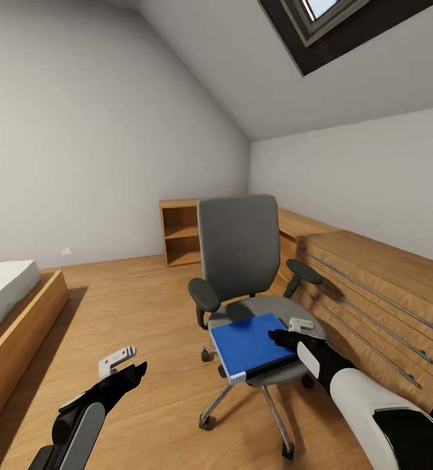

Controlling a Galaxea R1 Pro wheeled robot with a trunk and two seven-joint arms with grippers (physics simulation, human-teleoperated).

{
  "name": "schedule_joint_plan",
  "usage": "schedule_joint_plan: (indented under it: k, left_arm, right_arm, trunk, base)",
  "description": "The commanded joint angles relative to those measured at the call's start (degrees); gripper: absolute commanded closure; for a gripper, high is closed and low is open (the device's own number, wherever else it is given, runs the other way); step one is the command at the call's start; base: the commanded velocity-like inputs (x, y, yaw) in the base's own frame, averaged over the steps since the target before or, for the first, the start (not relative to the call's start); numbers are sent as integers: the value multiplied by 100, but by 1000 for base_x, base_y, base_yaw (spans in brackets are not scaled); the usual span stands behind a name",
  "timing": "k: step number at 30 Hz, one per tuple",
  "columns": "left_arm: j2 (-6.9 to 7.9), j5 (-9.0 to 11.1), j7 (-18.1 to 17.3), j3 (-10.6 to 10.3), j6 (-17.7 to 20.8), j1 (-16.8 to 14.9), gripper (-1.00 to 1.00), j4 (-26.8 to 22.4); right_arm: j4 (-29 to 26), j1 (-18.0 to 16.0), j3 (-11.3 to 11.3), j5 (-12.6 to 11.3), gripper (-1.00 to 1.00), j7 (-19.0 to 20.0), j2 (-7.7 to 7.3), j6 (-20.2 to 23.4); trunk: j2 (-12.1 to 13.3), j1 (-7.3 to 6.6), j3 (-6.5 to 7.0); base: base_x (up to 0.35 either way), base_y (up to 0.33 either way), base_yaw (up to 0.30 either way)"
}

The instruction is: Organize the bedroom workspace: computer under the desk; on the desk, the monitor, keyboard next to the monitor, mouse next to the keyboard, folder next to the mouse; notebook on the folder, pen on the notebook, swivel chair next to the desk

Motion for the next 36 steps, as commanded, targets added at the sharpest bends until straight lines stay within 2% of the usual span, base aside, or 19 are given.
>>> schedule_joint_plan:
  k: [1,12,32,36]
  left_arm:
    - [2,60,54,-5,10,-4,-100,-7]
    - [2,60,47,-5,12,-4,-100,-6]
    - [2,47,46,-5,12,-4,-100,-6]
    - [2,44,46,-5,12,-4,-100,-6]
  right_arm:
    - [44,3,74,-57,-100,-2,-7,27]
    - [44,3,74,-60,-100,-3,-9,27]
    - [44,3,74,-65,-100,-4,-12,27]
    - [42,3,74,-66,-100,-3,-12,27]
  trunk:
    - [-2,0,-7]
    - [-2,0,-7]
    - [-2,0,-7]
    - [158,-88,64]
  base:
    - [-3,0,0]
    - [-152,0,0]
    - [-7,0,0]
    - [0,0,0]
